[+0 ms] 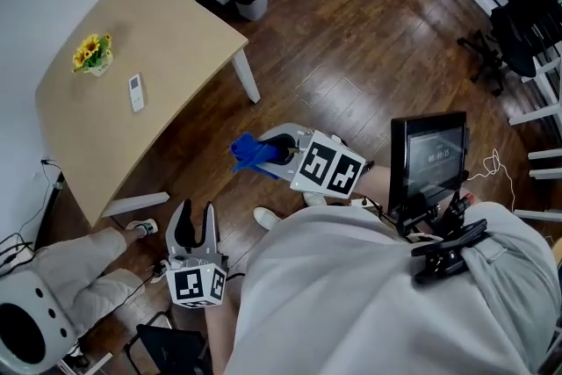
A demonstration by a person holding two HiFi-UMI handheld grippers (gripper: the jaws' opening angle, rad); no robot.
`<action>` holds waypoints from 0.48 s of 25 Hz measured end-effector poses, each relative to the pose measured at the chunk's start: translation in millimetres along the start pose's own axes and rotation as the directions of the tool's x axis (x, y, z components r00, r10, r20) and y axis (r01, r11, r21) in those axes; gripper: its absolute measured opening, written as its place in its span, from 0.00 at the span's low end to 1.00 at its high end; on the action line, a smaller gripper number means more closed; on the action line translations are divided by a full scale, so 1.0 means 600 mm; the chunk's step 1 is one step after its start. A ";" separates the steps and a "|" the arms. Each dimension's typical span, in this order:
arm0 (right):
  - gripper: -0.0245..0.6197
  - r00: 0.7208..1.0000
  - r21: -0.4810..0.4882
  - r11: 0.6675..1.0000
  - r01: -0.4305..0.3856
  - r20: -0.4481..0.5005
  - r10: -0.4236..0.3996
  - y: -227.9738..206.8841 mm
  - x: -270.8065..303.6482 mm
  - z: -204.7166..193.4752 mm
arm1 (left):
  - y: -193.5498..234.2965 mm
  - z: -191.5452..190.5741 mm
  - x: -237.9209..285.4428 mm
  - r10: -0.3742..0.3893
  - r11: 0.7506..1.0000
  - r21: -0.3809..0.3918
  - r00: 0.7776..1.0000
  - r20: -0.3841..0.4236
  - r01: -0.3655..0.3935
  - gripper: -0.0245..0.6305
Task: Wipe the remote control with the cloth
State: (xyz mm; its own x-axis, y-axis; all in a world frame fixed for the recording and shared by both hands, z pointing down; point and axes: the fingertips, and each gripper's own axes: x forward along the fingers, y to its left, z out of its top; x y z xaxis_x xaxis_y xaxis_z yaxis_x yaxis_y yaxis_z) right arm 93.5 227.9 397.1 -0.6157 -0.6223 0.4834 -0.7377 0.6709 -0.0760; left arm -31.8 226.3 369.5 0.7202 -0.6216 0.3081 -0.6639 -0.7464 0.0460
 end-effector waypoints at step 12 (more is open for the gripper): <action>0.18 0.999 -0.011 1.000 -0.027 0.024 0.027 0.002 -0.023 -0.007 | -0.028 -0.017 -0.007 0.026 1.000 -0.005 0.999 -0.028 -0.027 0.34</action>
State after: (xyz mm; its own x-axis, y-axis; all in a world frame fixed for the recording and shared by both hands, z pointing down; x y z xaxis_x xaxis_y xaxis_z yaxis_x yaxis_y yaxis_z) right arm 101.9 239.0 394.0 -0.6421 -0.6131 0.4603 -0.7175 0.6920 -0.0792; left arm -25.7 244.0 377.4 0.6965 -0.6342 0.3356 -0.6837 -0.7286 0.0421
